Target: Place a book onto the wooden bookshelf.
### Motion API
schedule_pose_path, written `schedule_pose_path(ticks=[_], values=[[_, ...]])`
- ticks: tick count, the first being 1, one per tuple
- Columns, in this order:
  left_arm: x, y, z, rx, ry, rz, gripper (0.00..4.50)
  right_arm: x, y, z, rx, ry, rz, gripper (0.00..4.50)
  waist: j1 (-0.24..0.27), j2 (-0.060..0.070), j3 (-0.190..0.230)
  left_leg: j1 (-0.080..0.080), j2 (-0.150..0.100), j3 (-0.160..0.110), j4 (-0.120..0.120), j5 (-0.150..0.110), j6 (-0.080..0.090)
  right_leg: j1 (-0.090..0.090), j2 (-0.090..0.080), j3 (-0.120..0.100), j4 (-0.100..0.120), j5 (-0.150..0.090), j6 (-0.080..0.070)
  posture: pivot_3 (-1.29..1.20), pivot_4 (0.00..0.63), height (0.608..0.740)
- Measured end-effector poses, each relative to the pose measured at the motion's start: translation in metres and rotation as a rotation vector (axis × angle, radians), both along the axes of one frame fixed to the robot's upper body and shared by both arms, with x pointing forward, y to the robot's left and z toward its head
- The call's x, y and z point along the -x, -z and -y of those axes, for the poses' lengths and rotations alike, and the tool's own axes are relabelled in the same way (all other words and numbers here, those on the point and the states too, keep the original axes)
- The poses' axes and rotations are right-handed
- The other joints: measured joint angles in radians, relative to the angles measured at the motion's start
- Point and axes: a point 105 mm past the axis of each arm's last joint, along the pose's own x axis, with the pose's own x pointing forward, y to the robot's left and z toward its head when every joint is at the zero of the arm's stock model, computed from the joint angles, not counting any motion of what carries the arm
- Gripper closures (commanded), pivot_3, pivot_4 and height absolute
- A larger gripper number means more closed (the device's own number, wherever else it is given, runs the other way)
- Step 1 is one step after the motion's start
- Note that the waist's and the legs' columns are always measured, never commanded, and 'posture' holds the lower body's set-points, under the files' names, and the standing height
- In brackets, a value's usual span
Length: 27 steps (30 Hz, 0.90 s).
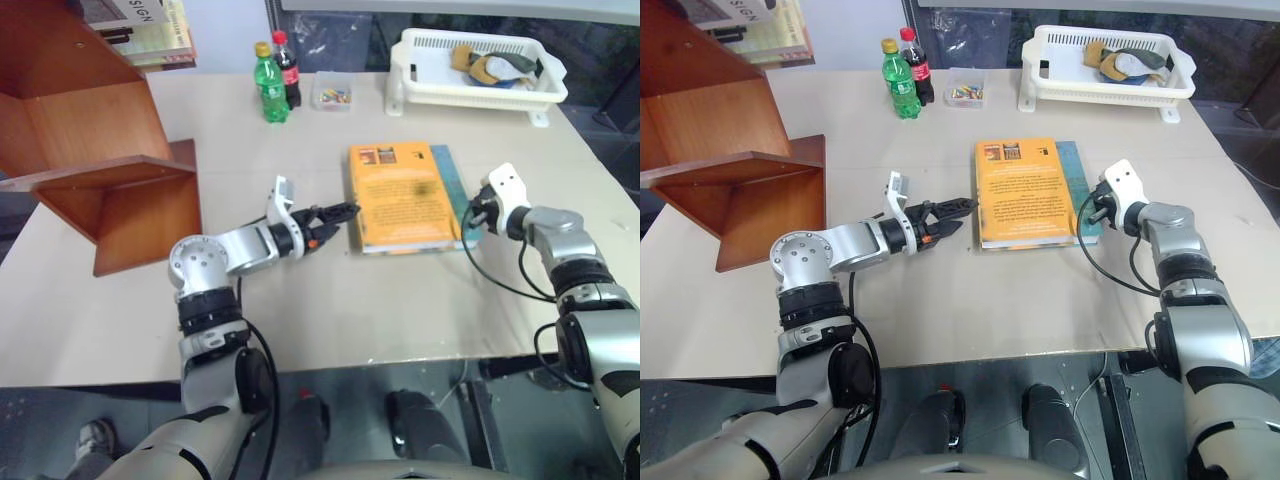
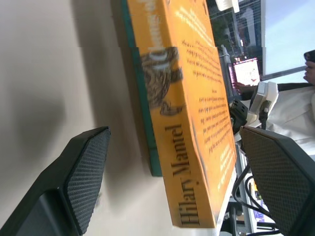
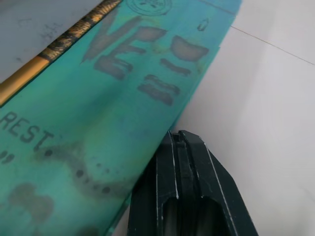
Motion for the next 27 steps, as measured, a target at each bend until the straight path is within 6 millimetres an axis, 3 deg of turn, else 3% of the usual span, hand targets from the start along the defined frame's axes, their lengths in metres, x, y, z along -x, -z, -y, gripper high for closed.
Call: schedule_pose_path(ticks=[5,11,12,13,14,16,18,22,27], values=[[0.0,-0.004,-0.015,-0.002,0.007,-0.011,0.0,0.009,0.001,-0.001,0.01,-0.047,0.019,4.47,0.004,0.0,0.0,0.0,0.0,-0.001,0.0,0.0,0.0,0.0,0.0,-0.001,0.0,0.0,0.0,0.0,0.15,0.74],[-0.008,-0.015,-0.016,0.006,0.031,0.001,0.0,0.059,-0.004,0.01,0.05,-0.094,0.062,4.47,0.028,0.001,0.0,-0.002,-0.002,-0.003,0.0,0.0,0.0,0.0,-0.003,-0.004,0.0,0.0,0.0,0.0,0.15,0.74],[-0.01,-0.014,-0.011,0.008,0.048,-0.006,0.0,0.079,-0.006,0.012,0.064,-0.107,0.07,4.47,0.032,0.001,0.001,-0.003,-0.003,-0.003,0.0,0.0,0.0,0.0,-0.003,-0.004,0.0,-0.001,0.001,0.0,0.15,0.74],[-0.011,-0.012,-0.011,0.006,0.052,-0.013,0.0,0.094,-0.008,0.01,0.067,-0.127,0.077,3.94,0.035,0.002,0.0,-0.002,-0.004,-0.004,-0.001,0.0,0.0,0.0,-0.004,-0.005,0.0,-0.001,0.001,0.0,0.15,0.74],[-0.015,-0.01,-0.006,0.008,0.065,-0.025,0.0,0.122,-0.013,0.01,0.045,-0.122,0.09,3.65,0.044,0.002,0.001,-0.002,-0.005,-0.005,-0.002,-0.002,0.003,0.0,-0.004,-0.005,0.0,-0.002,0.002,0.0,0.15,0.74],[-0.018,-0.008,-0.008,0.004,0.061,-0.034,0.0,0.15,-0.024,0.001,0.004,-0.132,0.103,2.75,0.042,0.002,0.001,-0.002,-0.005,-0.004,-0.002,-0.002,0.003,0.0,-0.004,-0.005,0.0,-0.002,0.002,0.0,0.15,0.74],[-0.023,-0.01,-0.001,0.002,0.089,-0.031,0.0,0.178,-0.056,-0.017,-0.049,-0.156,0.191,1.64,0.031,0.001,0.001,-0.001,-0.005,-0.003,0.0,-0.002,0.004,0.001,-0.004,-0.004,0.0,-0.002,0.003,0.0,0.15,0.74],[-0.025,-0.015,-0.004,-0.009,0.115,-0.013,0.0,0.206,-0.076,-0.038,-0.099,-0.178,0.245,0.03,0.024,0.0,0.001,0.001,-0.004,-0.004,0.001,-0.002,0.004,0.002,-0.003,-0.004,0.002,-0.003,0.004,0.0,0.15,0.74],[-0.021,-0.021,-0.026,-0.049,0.154,0.02,0.0,0.218,-0.066,-0.037,-0.089,-0.089,0.191,0.03,0.02,0.0,0.001,0.0,-0.004,-0.004,0.001,-0.002,0.004,0.001,-0.003,-0.004,0.002,-0.002,0.003,0.0,0.15,0.74]])
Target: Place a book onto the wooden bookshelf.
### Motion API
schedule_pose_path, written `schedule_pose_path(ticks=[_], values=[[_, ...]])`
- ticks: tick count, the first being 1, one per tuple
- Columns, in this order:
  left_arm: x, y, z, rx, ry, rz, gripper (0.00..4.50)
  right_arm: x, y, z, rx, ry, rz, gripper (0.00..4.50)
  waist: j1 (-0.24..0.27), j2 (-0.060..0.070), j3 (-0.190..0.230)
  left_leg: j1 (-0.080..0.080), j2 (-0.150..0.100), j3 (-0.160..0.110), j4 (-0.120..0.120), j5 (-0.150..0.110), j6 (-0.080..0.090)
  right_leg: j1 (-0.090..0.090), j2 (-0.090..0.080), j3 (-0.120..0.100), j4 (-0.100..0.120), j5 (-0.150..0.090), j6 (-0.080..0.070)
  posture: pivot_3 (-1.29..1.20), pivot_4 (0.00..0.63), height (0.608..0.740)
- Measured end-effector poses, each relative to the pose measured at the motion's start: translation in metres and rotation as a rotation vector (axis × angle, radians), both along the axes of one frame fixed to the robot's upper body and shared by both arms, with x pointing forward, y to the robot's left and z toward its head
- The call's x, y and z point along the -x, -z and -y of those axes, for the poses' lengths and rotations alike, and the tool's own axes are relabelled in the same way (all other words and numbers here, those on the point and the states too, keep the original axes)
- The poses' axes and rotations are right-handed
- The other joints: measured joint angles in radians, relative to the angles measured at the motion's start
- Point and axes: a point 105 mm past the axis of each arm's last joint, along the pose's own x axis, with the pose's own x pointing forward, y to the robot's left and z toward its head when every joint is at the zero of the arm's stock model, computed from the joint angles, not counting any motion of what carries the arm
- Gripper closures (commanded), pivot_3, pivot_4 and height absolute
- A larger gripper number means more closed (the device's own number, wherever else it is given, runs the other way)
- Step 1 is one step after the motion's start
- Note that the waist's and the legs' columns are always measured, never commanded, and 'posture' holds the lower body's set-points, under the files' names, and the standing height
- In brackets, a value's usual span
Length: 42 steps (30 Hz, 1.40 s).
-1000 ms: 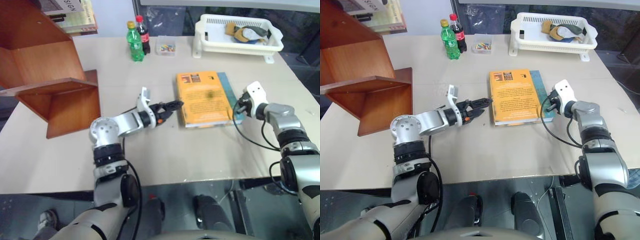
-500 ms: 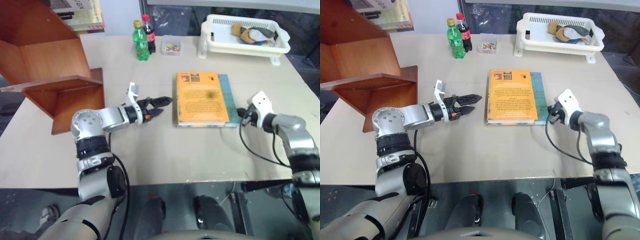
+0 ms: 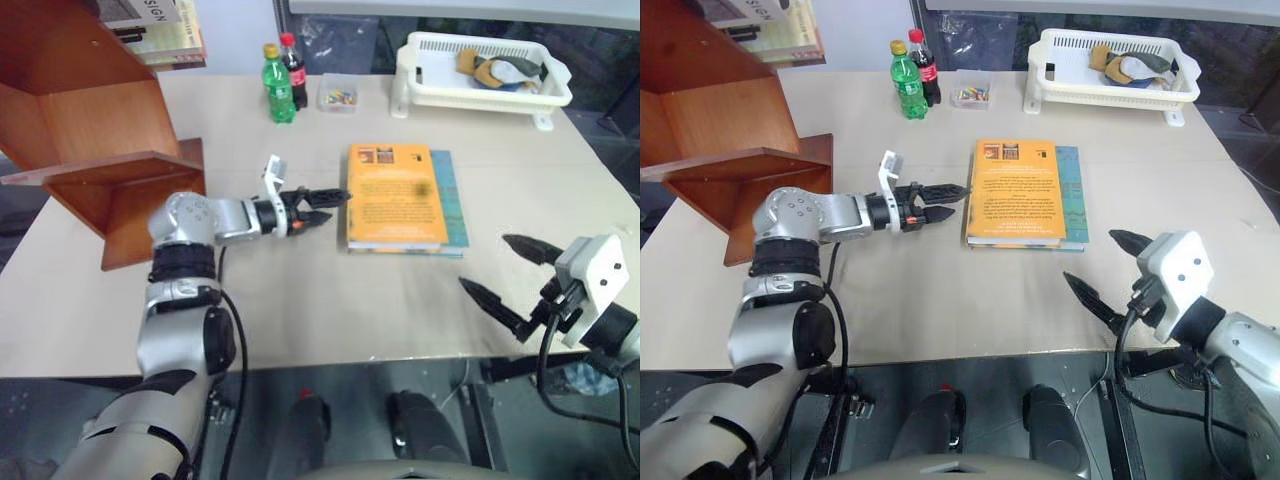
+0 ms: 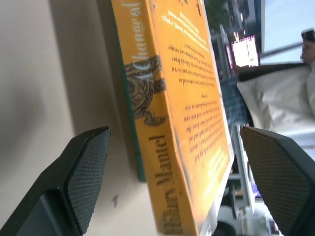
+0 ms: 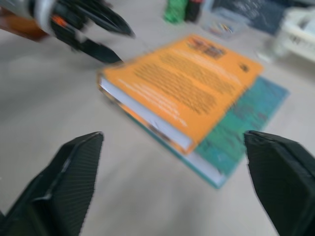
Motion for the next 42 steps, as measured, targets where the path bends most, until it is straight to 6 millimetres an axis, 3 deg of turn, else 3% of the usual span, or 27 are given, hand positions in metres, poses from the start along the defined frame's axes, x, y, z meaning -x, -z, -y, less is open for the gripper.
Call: schedule_pose_path(ticks=[5,13,17,22,25,29,31,33,35,40,42], values=[[0.023,-0.013,-0.026,-0.049,0.114,0.11,0.0,0.0,0.009,0.009,0.006,0.073,-0.034,0.03,-0.001,0.0,0.0,-0.001,0.0,0.001,-0.001,0.0,0.0,-0.001,0.0,0.001,-0.001,0.0,0.0,0.0,0.15,0.74],[0.09,-0.024,-0.034,-0.111,0.453,0.549,0.0,-0.011,0.019,0.024,0.035,0.12,-0.052,0.03,0.014,0.0,0.0,-0.001,0.002,0.003,-0.001,0.0,0.0,-0.001,-0.001,0.001,-0.002,-0.003,-0.005,0.0,0.15,0.74],[0.107,-0.027,-0.037,-0.104,0.53,0.626,0.0,-0.016,0.021,0.031,0.043,0.128,-0.059,0.03,0.022,0.0,0.0,-0.001,0.002,0.003,-0.001,0.0,0.0,-0.001,-0.001,0.001,-0.002,-0.003,-0.004,0.0,0.15,0.74],[0.119,-0.049,-0.045,-0.039,0.568,0.719,0.0,-0.033,0.021,0.036,0.055,0.145,-0.054,0.03,0.024,0.0,0.0,-0.001,0.003,0.003,0.0,0.0,0.0,-0.001,0.0,0.001,-0.002,-0.005,-0.002,0.0,0.15,0.74],[0.118,-0.05,-0.047,-0.039,0.559,0.721,0.0,-0.043,0.022,0.042,0.063,0.185,-0.055,0.03,0.024,0.0,0.0,-0.001,0.003,0.003,0.0,0.0,0.0,-0.001,0.001,0.001,-0.002,-0.005,-0.002,0.0,0.15,0.74],[0.117,-0.051,-0.05,-0.033,0.538,0.74,0.0,-0.082,0.021,0.059,0.07,0.3,-0.046,0.03,0.016,0.0,0.0,0.0,0.004,0.005,0.001,0.0,0.0,-0.001,0.001,0.002,-0.002,-0.004,-0.002,0.0,0.15,0.74],[0.119,-0.05,-0.049,-0.026,0.557,0.75,0.0,-0.131,0.017,0.073,0.033,0.408,-0.045,0.54,0.002,0.0,0.002,0.0,0.004,0.006,0.002,0.0,0.001,-0.001,0.002,0.004,-0.002,-0.002,-0.005,0.0,0.15,0.74],[0.12,-0.05,-0.05,-0.027,0.559,0.757,0.0,-0.16,0.021,0.082,0.028,0.463,-0.069,1.11,-0.003,0.0,0.002,0.0,0.005,0.005,0.001,0.0,0.001,-0.001,0.003,0.004,-0.002,-0.002,-0.005,0.0,0.15,0.74],[0.12,-0.049,-0.052,-0.033,0.553,0.758,0.0,-0.186,0.029,0.081,0.048,0.469,-0.092,2.07,-0.004,0.0,0.002,0.0,0.005,0.005,0.0,0.0,0.001,-0.002,0.004,0.004,-0.002,0.0,-0.002,0.0,0.15,0.74],[0.124,-0.043,-0.054,-0.055,0.536,0.753,0.0,-0.224,0.05,0.073,0.145,0.448,-0.124,4.39,-0.007,0.001,0.003,-0.005,0.005,0.006,-0.005,0.0,0.0,-0.007,0.004,0.005,-0.004,0.0,-0.002,0.0,0.15,0.74],[0.125,-0.041,-0.056,-0.07,0.509,0.752,0.0,-0.231,0.054,0.069,0.17,0.431,-0.118,4.45,-0.006,0.001,0.003,-0.008,0.005,0.006,-0.005,0.0,0.0,-0.01,0.003,0.005,-0.004,0.0,-0.002,0.0,0.15,0.74]])
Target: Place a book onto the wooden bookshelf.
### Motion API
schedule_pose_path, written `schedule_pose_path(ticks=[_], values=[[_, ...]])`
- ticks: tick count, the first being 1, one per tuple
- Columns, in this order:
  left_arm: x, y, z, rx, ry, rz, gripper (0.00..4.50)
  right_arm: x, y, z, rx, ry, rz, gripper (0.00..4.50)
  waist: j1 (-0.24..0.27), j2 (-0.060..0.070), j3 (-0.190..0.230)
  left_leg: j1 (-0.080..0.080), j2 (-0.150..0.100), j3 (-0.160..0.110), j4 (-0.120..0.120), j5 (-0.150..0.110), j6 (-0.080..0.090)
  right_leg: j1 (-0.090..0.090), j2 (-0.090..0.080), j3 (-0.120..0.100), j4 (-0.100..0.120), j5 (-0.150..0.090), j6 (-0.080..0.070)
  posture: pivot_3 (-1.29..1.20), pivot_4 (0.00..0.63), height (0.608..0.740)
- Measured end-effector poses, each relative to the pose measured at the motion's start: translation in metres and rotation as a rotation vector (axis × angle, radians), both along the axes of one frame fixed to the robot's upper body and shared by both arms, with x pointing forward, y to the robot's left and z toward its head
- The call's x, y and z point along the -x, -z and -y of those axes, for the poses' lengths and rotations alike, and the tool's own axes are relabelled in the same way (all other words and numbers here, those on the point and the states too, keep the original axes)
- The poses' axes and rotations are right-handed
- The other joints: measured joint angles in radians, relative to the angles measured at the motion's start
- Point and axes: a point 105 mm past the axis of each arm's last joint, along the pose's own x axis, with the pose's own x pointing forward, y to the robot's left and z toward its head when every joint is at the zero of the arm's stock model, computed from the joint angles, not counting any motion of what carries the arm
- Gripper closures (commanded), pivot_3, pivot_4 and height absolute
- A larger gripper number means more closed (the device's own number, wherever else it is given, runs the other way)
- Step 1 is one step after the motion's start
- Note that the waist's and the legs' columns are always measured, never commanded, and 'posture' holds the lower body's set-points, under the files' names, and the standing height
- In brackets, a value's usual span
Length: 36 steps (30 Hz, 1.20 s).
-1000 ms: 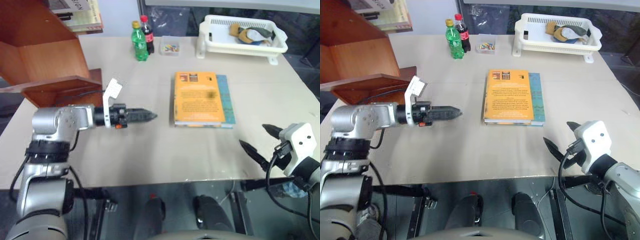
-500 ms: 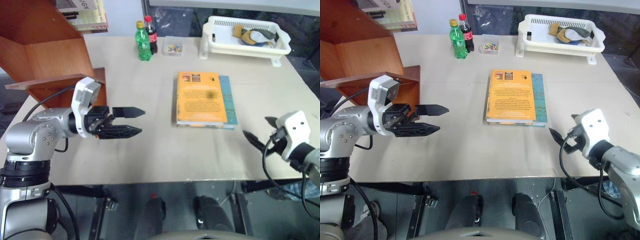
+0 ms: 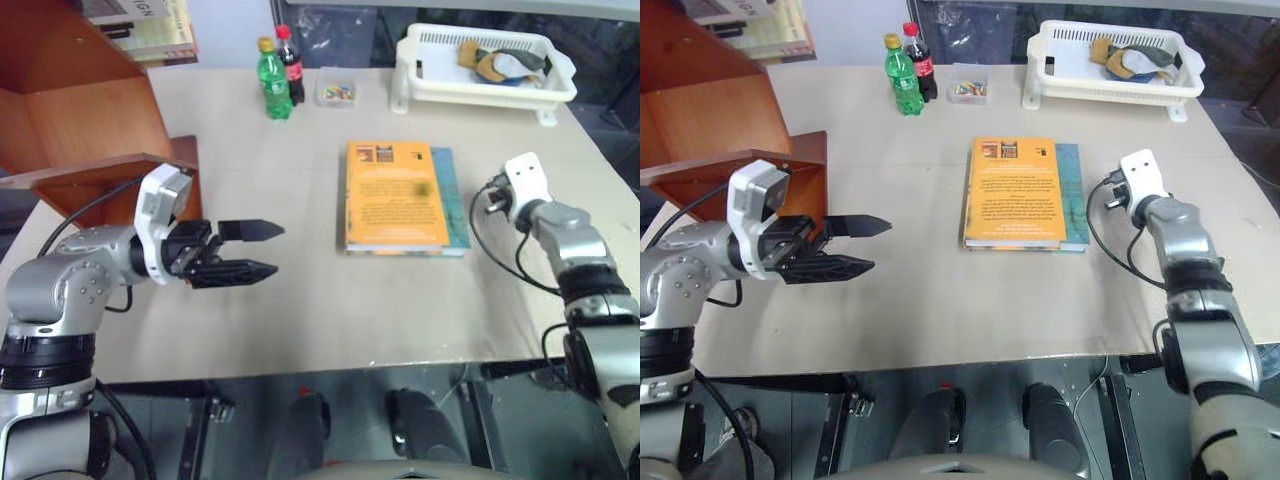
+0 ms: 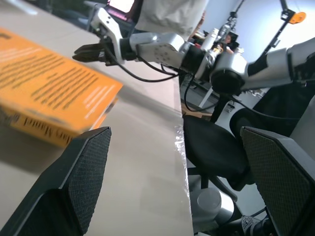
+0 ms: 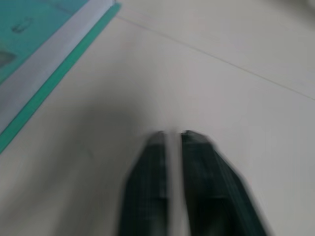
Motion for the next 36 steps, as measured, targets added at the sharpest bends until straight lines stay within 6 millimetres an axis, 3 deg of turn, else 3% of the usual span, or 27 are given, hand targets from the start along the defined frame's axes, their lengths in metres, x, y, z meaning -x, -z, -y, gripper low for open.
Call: schedule_pose_path(ticks=[2,11,17,18,20,23,24,25,27,30,32,36], values=[[0.001,0.001,-0.001,-0.006,-0.022,0.007,0.0,-0.004,0.0,-0.007,0.012,-0.029,0.013,4.45,0.0,0.0,0.0,-0.009,0.0,-0.001,0.002,0.002,-0.003,-0.009,-0.001,-0.001,0.001,0.0,0.0,0.0,0.15,0.74],[0.0,0.0,-0.006,0.013,-0.106,0.02,0.0,-0.002,0.005,-0.042,-0.02,-0.248,0.033,4.45,-0.007,0.0,0.0,-0.007,-0.001,-0.001,0.003,0.0,0.0,-0.009,-0.001,-0.001,0.006,0.0,0.0,0.0,0.15,0.74],[-0.022,0.004,-0.002,0.011,-0.217,0.016,0.0,0.01,0.007,-0.036,0.007,-0.283,0.078,4.45,0.005,0.0,0.0,-0.008,-0.002,-0.003,0.005,0.0,0.0,-0.008,-0.001,-0.002,0.007,0.001,0.0,0.0,0.15,0.74],[-0.026,0.005,-0.002,0.01,-0.242,0.013,0.0,0.013,0.007,-0.034,0.01,-0.289,0.077,4.22,0.005,0.0,0.0,-0.008,-0.002,-0.003,0.005,0.0,0.0,-0.008,-0.001,-0.003,0.007,0.001,0.0,0.0,0.15,0.74],[-0.043,0.009,-0.001,0.015,-0.32,-0.036,0.0,0.031,0.004,-0.023,0.008,-0.307,0.093,3.58,0.015,0.001,0.0,-0.009,-0.002,-0.004,0.006,0.0,0.0,-0.008,-0.002,-0.004,0.007,0.0,0.0,0.0,0.15,0.74],[-0.075,0.023,0.007,0.053,-0.427,-0.232,0.0,0.092,-0.005,-0.015,-0.032,-0.337,0.112,2.2,0.039,0.003,-0.001,-0.01,-0.003,-0.006,0.007,0.0,0.0,-0.008,-0.003,-0.006,0.008,0.0,0.0,0.0,0.15,0.74],[-0.087,0.028,0.011,0.079,-0.452,-0.324,0.0,0.118,-0.014,-0.024,-0.067,-0.372,0.123,1.55,0.041,0.003,0.0,-0.011,-0.004,-0.007,0.008,0.0,0.0,-0.008,-0.003,-0.006,0.009,0.0,0.001,0.0,0.15,0.74],[-0.089,0.029,0.011,0.08,-0.463,-0.349,0.0,0.126,-0.019,-0.032,-0.079,-0.404,0.133,1.07,0.034,0.003,0.0,-0.01,-0.004,-0.006,0.009,0.0,0.0,-0.008,-0.002,-0.005,0.01,0.0,0.001,0.0,0.15,0.74],[-0.104,0.027,0.026,0.117,-0.446,-0.466,0.0,0.162,-0.043,-0.046,-0.115,-0.468,0.166,0.25,0.027,0.001,0.0,-0.008,-0.006,-0.006,0.012,0.0,0.0,-0.008,-0.004,-0.004,0.015,0.0,0.001,0.0,0.15,0.74],[-0.119,0.025,0.043,0.149,-0.421,-0.594,0.0,0.206,-0.068,-0.069,-0.149,-0.568,0.196,0.11,0.014,0.0,-0.001,-0.006,-0.004,-0.009,0.018,0.0,0.001,-0.002,-0.001,-0.006,0.017,-0.001,0.002,0.0,0.15,0.74],[-0.13,0.028,0.059,0.177,-0.407,-0.691,0.0,0.23,-0.068,-0.08,-0.176,-0.597,0.165,0.11,0.016,0.0,-0.001,-0.005,-0.003,-0.011,0.022,0.0,0.001,0.001,0.0,-0.009,0.017,-0.002,0.005,0.0,0.15,0.74],[-0.144,0.046,0.075,0.176,-0.439,-0.814,0.0,0.254,-0.077,-0.102,-0.192,-0.678,0.159,0.11,0.005,-0.002,0.0,0.0,-0.003,-0.008,0.024,0.0,0.001,0.005,0.0,-0.005,0.017,-0.002,0.007,0.0,0.15,0.74]])
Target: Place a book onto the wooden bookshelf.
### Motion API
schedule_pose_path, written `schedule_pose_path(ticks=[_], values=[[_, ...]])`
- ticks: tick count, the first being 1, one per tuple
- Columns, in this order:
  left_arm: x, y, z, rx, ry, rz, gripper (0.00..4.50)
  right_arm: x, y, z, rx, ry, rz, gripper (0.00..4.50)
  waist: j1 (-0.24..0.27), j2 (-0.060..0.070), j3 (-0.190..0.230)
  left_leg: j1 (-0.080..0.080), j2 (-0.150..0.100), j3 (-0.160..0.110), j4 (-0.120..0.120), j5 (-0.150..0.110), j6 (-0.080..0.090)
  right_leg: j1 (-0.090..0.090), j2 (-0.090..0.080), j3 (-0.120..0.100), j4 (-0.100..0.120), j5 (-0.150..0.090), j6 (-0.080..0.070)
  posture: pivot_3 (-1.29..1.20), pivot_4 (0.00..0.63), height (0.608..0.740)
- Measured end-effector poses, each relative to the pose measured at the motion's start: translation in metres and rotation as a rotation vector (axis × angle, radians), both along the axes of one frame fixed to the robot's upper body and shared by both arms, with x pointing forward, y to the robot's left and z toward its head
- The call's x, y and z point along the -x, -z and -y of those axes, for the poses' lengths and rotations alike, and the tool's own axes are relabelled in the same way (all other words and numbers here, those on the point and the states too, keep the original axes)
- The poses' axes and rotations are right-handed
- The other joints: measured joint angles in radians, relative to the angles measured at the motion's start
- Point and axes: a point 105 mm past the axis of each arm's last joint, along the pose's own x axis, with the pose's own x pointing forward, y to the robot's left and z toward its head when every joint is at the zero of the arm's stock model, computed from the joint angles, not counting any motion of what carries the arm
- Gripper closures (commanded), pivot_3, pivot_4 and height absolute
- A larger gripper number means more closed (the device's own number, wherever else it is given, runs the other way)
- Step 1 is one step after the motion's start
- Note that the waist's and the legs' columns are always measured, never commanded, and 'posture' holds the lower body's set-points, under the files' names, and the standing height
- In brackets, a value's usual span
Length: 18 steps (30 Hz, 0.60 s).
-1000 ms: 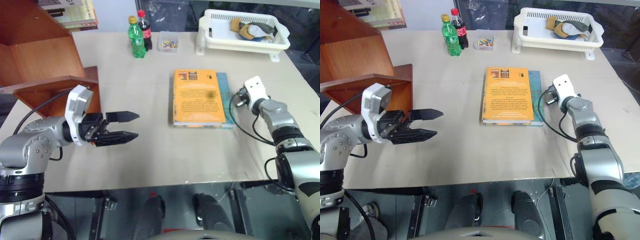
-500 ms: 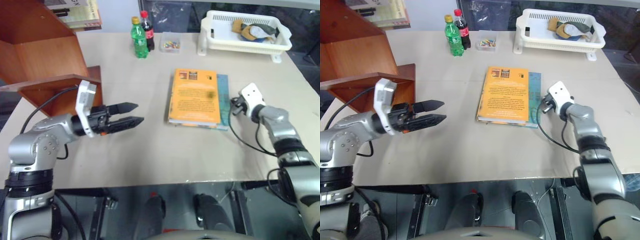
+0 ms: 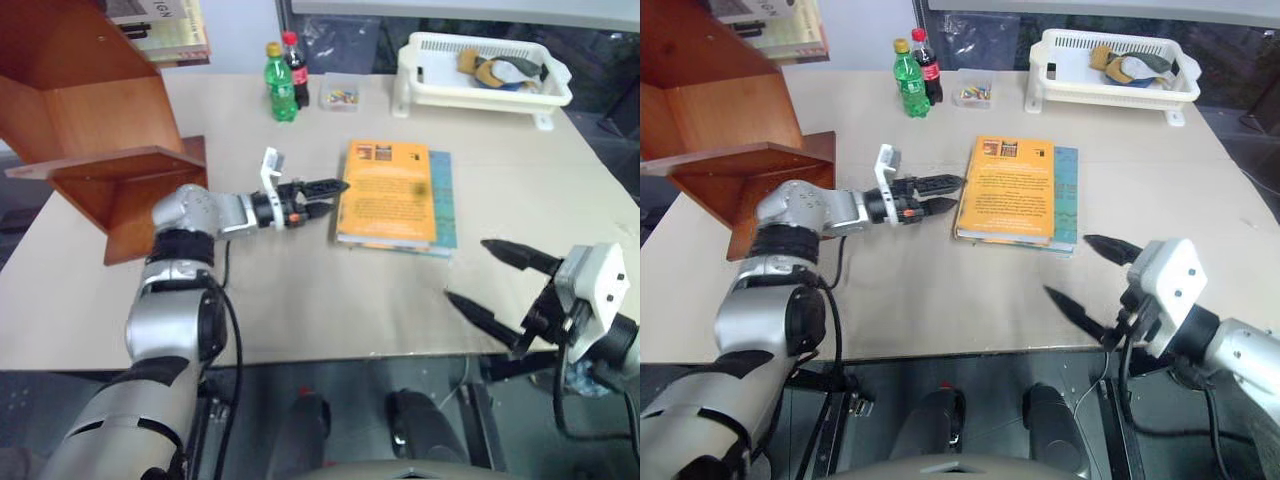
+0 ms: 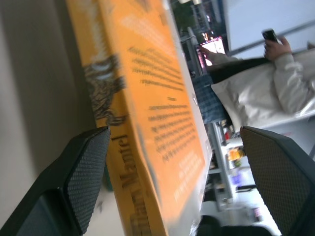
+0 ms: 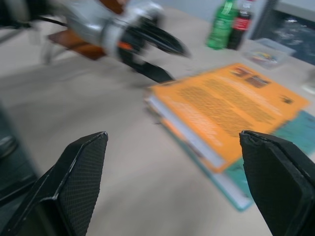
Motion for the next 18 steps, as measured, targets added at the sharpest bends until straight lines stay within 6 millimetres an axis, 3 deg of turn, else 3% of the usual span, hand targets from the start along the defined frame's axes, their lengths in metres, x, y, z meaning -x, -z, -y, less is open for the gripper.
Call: schedule_pose_path(ticks=[6,18], values=[[-0.012,0.009,0.006,-0.04,-0.04,-0.014,0.0,0.004,-0.011,0.001,-0.025,0.034,0.048,0.11,0.007,-0.002,0.001,0.003,0.0,0.001,-0.002,0.0,0.0,0.003,0.0,0.001,-0.001,0.0,0.0,0.0,0.15,0.74],[-0.018,0.023,0.039,-0.008,-0.048,0.014,0.0,0.01,-0.025,-0.006,-0.115,0.08,0.112,0.11,0.026,-0.004,0.002,-0.001,-0.001,0.0,-0.002,0.0,0.0,0.003,-0.001,0.0,-0.006,0.0,0.0,0.0,0.15,0.74]])
